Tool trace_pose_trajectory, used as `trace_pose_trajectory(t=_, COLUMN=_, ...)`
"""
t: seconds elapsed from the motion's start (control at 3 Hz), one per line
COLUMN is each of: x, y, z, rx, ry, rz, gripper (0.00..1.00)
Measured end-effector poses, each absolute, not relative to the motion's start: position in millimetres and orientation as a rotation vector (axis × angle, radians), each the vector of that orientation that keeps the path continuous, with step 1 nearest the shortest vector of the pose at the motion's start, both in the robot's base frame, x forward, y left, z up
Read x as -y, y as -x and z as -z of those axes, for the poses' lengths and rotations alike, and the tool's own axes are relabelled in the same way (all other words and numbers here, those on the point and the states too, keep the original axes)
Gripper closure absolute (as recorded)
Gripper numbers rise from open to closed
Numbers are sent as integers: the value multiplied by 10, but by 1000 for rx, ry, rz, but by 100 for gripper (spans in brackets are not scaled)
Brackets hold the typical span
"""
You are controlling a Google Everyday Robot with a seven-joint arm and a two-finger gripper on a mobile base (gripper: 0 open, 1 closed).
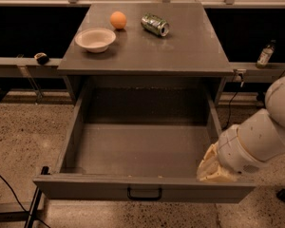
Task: Close top drawer
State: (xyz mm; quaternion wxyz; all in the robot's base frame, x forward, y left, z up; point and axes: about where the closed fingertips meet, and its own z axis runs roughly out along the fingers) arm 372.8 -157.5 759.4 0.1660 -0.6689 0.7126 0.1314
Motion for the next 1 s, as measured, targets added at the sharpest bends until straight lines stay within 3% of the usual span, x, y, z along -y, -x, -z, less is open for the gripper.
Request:
trace_pose_trajectory(t=0.33, x=1554, y=-3445, z=-7365, rx=-2037, ry=1966, rz=-412, gripper=100)
trace_pose_trajectory(t=1.0, x=1438, y=-3150, z=-6688, rx=-2063, ry=1962, rz=-445, gripper=100)
